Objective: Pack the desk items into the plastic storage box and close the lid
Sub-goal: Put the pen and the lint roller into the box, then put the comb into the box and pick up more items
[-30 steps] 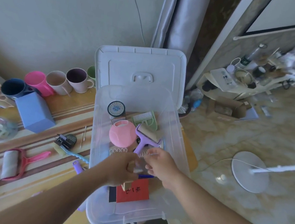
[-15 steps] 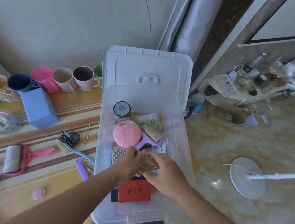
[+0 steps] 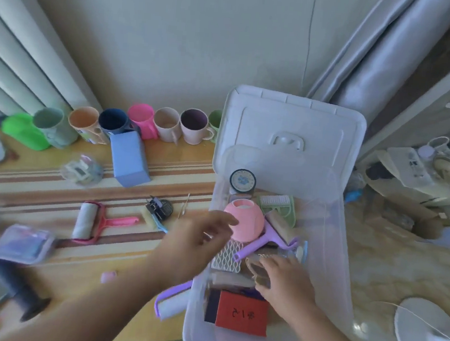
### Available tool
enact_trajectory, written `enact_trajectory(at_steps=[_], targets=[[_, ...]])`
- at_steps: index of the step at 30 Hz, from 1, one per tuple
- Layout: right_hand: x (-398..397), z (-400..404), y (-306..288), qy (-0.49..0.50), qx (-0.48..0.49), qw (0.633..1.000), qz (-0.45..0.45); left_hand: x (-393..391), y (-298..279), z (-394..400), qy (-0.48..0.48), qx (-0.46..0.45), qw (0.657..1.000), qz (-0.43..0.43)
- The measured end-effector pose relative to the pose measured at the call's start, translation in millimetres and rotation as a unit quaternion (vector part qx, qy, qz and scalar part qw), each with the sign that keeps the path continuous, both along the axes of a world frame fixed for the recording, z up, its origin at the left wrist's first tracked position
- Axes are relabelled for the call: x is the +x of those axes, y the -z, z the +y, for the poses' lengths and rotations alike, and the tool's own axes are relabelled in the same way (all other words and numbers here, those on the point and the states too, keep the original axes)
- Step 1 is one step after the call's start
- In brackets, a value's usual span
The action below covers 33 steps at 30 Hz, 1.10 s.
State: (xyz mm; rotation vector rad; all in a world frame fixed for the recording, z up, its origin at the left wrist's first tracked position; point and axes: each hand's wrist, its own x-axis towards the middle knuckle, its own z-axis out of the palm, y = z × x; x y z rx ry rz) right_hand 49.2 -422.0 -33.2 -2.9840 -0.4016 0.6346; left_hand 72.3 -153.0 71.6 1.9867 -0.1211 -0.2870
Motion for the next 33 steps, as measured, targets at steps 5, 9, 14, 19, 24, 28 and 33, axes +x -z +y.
enact_trajectory(at_steps=[5,9,14,19,24,28,33], targets=[[10,13,15,-0.036,-0.072,0.996,0.036,20,89,98,-0.147,0.272,0.950,0.044],[8,20,4,-0.001,-0.050,0.998,0.030,32,155,129,0.033,0.481,0.874,0.065],[3,45,-29,0.123,0.138,0.979,-0.082,72,176,137,0.166,0.545,0.822,0.014],[10,101,-64,0.119,0.249,0.945,-0.177,98,172,145,0.220,0.532,0.817,0.037],[27,173,-83,0.070,0.308,0.928,-0.199,86,145,173,0.166,0.465,0.868,0.055],[40,209,-84,0.031,0.288,0.948,-0.129,70,96,190,0.121,0.404,0.907,0.018],[42,235,-86,-0.023,0.197,0.979,-0.044,58,16,191,0.122,0.375,0.919,0.004]])
